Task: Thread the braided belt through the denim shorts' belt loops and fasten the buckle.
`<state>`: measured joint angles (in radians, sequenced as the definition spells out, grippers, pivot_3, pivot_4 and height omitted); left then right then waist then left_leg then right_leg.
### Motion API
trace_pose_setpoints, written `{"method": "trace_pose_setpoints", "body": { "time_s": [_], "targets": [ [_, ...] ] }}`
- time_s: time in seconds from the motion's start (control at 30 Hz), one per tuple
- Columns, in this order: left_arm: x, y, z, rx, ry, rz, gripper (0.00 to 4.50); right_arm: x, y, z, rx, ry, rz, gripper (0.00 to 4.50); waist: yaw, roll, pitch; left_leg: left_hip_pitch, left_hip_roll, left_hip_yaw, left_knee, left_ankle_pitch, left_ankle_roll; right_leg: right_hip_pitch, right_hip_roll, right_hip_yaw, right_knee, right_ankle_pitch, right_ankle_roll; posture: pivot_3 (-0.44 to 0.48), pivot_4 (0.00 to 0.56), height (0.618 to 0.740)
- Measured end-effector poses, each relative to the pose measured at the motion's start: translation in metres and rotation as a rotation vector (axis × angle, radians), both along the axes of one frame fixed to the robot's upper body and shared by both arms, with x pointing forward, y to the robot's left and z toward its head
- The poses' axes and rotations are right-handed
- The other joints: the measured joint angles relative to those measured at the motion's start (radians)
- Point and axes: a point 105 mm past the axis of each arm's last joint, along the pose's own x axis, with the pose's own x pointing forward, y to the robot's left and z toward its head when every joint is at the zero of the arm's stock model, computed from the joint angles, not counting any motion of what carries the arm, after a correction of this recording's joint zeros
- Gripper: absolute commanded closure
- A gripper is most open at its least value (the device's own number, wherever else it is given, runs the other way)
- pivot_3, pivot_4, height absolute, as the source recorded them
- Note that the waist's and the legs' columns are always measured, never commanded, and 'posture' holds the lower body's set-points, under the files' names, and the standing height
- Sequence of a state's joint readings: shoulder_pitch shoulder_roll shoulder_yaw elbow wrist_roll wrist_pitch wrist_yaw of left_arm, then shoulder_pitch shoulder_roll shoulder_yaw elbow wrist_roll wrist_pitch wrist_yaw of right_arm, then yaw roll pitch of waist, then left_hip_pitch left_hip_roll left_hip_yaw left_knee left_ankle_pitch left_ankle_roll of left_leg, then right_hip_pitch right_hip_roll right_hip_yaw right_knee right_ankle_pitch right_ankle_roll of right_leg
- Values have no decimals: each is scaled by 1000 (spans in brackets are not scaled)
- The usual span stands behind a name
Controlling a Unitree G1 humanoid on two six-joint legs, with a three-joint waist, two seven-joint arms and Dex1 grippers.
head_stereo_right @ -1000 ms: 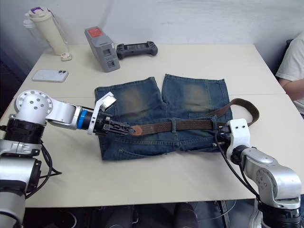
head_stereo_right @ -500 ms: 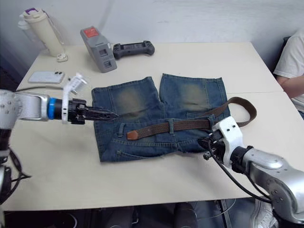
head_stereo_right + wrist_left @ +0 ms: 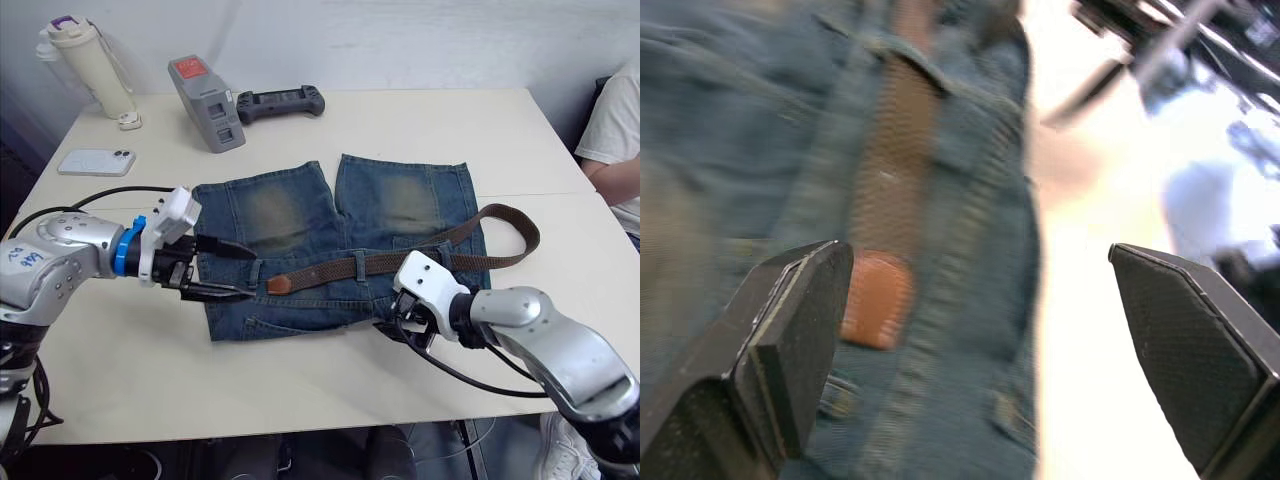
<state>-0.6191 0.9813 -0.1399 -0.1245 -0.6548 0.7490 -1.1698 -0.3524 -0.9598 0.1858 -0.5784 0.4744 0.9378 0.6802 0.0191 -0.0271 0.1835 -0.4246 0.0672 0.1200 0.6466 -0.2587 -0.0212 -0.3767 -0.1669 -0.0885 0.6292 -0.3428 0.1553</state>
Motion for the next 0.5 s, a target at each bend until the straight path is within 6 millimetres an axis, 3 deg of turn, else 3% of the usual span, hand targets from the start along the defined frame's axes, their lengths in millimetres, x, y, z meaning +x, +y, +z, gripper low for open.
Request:
{"method": "trace_pose_setpoints", "body": {
  "time_s": [0.13,0.2,0.37,0.47,0.5],
  "targets": [
    [1,-8,2,-42,-14,-23,0,16,-6,-14,-23,17,-50,78,5,0,0,0,0,0,2,0,0,1,0,0,0,0,1,0,150,740],
    [1,-13,5,-65,-33,-41,0,19,-5,-19,-35,25,-53,578,5,0,0,-1,0,0,2,0,1,1,0,0,0,0,1,0,150,740],
    [5,-14,13,-27,-139,-58,0,16,-17,-17,-74,8,-51,2869,7,0,0,-1,0,0,2,0,1,1,0,0,-1,0,1,0,150,740],
    [8,-15,13,-8,-181,-59,0,11,-39,-9,-116,-8,-72,4322,13,0,0,-1,0,0,2,-1,1,2,0,0,-1,1,1,0,150,740],
    [9,-15,12,-7,-187,-59,0,10,-48,-6,-133,-13,-87,4463,16,0,0,-1,0,0,3,-1,1,2,0,0,-1,1,1,0,150,740]
  ]
}}
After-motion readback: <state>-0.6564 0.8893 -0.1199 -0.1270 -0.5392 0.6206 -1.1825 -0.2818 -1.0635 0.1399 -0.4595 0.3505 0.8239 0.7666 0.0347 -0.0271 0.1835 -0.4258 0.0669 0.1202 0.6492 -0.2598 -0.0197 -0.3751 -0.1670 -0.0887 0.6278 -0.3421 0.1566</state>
